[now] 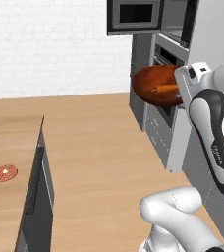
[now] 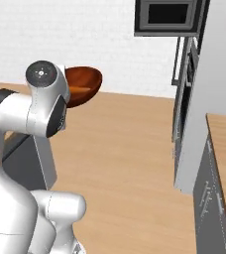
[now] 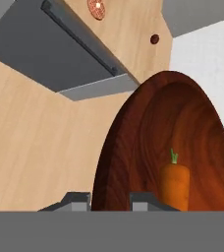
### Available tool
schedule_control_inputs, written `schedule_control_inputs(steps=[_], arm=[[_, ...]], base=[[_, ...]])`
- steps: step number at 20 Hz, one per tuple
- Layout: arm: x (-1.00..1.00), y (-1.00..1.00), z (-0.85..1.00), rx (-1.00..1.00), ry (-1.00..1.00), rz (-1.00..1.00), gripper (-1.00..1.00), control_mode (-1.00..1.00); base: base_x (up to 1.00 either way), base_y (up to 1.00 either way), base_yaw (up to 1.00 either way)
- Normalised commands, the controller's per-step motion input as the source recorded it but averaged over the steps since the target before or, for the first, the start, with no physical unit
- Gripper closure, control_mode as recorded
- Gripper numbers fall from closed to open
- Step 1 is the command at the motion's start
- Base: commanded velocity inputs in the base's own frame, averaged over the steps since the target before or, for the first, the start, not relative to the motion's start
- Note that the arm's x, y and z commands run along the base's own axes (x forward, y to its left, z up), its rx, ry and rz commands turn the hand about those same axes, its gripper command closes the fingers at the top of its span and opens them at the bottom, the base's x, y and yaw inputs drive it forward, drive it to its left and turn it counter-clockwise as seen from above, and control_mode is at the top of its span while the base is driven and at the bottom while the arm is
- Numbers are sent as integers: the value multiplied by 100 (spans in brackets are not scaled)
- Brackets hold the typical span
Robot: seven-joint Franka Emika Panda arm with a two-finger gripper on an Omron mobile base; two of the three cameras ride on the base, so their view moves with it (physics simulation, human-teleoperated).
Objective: Pick the carrot from the sink and place it in the bowl. Then pick the bowl and place it in the microwave. Then close the microwave door and press the start button.
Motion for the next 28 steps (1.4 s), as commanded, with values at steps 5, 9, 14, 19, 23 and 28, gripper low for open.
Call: schedule_control_inputs(steps=[5,9,14,19,23,28], arm=[[0,0,0,0,0,0,100,100],[0,0,0,0,0,0,100,100],[0,0,0,0,0,0,100,100],[0,0,0,0,0,0,100,100],[0,0,0,0,0,0,100,100],[0,0,0,0,0,0,100,100]], base=[[78,17,-38],[83,23,-35],[74,46,-32],[71,56,-33],[74,58,-37],[73,61,-39]])
